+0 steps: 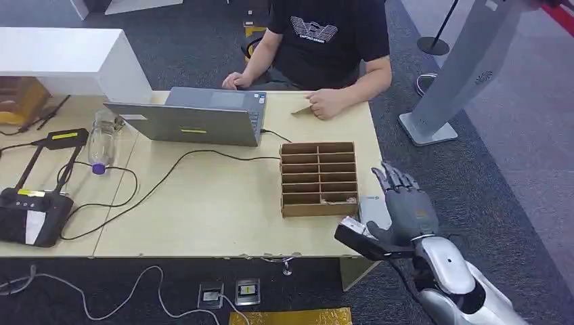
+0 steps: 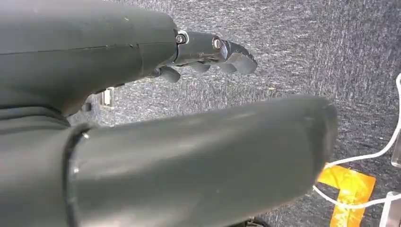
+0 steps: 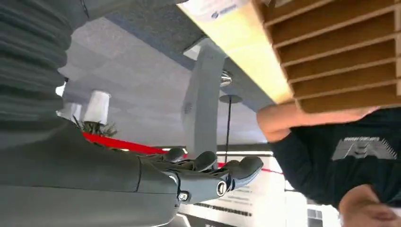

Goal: Pass the card to the sensor for recognition and then transmit it.

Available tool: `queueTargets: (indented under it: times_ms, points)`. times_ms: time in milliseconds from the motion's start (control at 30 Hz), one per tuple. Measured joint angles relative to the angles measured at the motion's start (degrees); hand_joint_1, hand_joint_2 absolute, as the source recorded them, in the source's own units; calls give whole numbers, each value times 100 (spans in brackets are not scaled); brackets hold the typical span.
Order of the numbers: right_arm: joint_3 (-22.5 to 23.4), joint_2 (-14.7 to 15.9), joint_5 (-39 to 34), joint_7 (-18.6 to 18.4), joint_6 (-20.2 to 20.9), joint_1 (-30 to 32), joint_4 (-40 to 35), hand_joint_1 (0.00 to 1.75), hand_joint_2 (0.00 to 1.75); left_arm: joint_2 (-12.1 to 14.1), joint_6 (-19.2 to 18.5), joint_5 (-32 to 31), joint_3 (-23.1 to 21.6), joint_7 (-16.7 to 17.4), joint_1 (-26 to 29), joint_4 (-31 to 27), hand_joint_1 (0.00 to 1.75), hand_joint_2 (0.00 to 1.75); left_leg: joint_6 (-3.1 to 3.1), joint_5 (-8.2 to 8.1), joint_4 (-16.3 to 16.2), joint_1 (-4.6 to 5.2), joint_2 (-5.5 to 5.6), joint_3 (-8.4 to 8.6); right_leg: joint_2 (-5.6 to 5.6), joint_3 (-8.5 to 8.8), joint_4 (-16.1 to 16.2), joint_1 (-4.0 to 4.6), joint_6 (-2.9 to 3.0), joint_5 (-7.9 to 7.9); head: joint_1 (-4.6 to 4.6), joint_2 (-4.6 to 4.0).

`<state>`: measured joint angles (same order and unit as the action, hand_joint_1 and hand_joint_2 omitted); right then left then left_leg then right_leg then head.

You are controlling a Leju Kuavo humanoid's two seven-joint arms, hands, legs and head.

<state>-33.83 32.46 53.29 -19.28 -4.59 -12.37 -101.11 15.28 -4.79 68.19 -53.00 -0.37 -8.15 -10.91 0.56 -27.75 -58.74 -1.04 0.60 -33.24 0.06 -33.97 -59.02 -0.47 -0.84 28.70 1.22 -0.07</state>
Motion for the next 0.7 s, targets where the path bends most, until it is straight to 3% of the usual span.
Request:
queueTargets:
  times_ms: [500, 700]
  points:
    - [-190, -844, -11, 77, 9, -199, 807, 0, 175, -44, -118, 0, -4, -37, -26, 0, 0, 0, 1, 0, 0, 0, 0, 2, 0, -1, -2, 0, 3, 2, -2, 0]
    - [-195, -940, -13, 79, -6, -208, 903, 0, 175, -42, -120, -2, -4, -48, -26, 0, 0, 0, 1, 0, 0, 0, 2, 1, 1, -1, -2, 0, 3, 2, -2, 0]
